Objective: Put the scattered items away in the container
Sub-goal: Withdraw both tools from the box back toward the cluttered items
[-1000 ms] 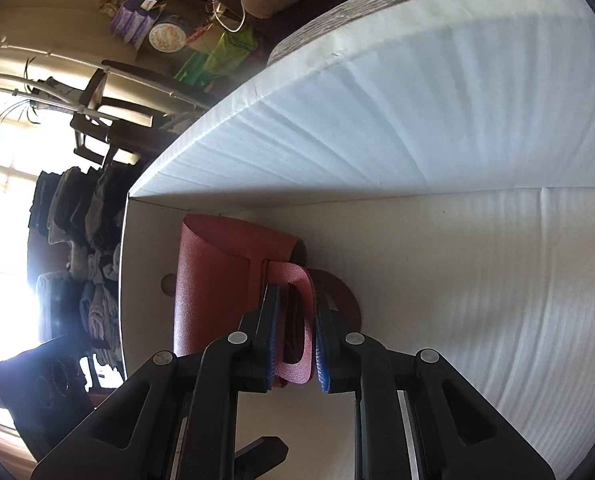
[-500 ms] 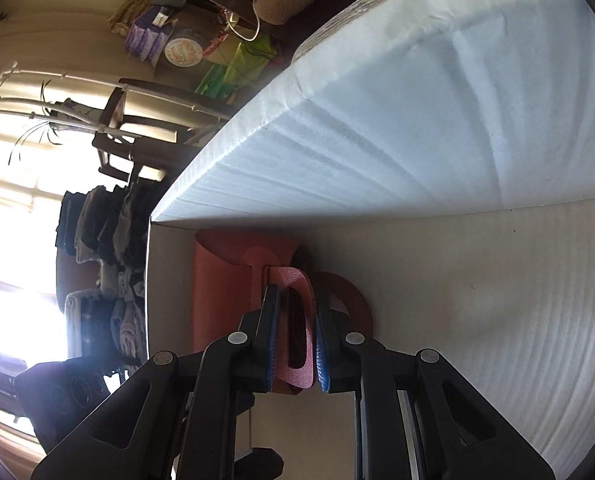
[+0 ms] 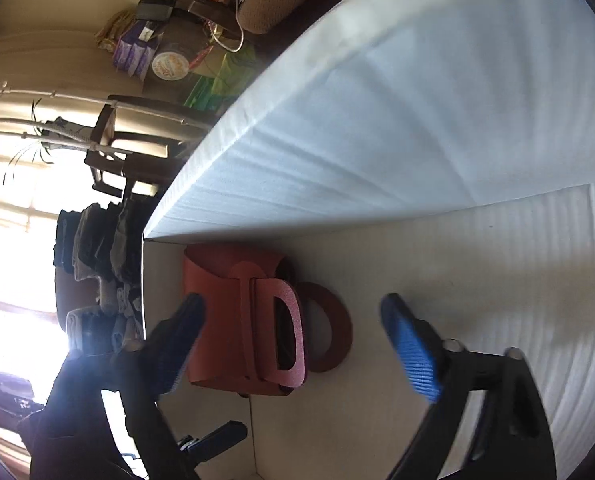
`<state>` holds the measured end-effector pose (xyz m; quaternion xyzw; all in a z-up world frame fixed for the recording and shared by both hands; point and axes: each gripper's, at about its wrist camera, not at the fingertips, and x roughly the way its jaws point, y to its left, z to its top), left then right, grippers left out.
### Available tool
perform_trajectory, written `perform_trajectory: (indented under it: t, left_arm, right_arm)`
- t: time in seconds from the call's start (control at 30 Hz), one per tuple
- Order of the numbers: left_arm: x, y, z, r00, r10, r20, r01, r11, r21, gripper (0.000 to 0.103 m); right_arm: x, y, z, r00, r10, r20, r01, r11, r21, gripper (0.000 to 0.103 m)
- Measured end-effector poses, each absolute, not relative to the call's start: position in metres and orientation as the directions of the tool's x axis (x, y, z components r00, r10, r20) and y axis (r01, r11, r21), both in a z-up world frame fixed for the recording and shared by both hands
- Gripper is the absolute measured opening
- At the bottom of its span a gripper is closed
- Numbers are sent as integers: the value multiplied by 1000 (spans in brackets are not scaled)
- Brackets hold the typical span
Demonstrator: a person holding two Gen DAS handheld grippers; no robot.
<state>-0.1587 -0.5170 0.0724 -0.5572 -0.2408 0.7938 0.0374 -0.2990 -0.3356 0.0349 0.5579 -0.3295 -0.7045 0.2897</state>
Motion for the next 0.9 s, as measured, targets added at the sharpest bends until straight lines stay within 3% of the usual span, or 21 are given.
perform_trajectory:
  t: [0.2, 0.5, 0.9]
  left_arm:
    - [-131, -497, 85, -405, 267, -875, 167, -919, -358, 103]
    - [-92, -448, 135, -469, -7, -883, 110, -993, -50, 103]
    - [-9, -387, 196, -559, -82, -825, 101, -994, 30, 103]
  right_arm:
    - [-283, -318, 76, -201, -724, -659, 181, -689, 702, 103]
    - [-228, -303, 120, -196, -686, -701, 333, -719, 610, 103]
    - [-104, -220, 208, -356, -685, -636, 450, -722, 525, 103]
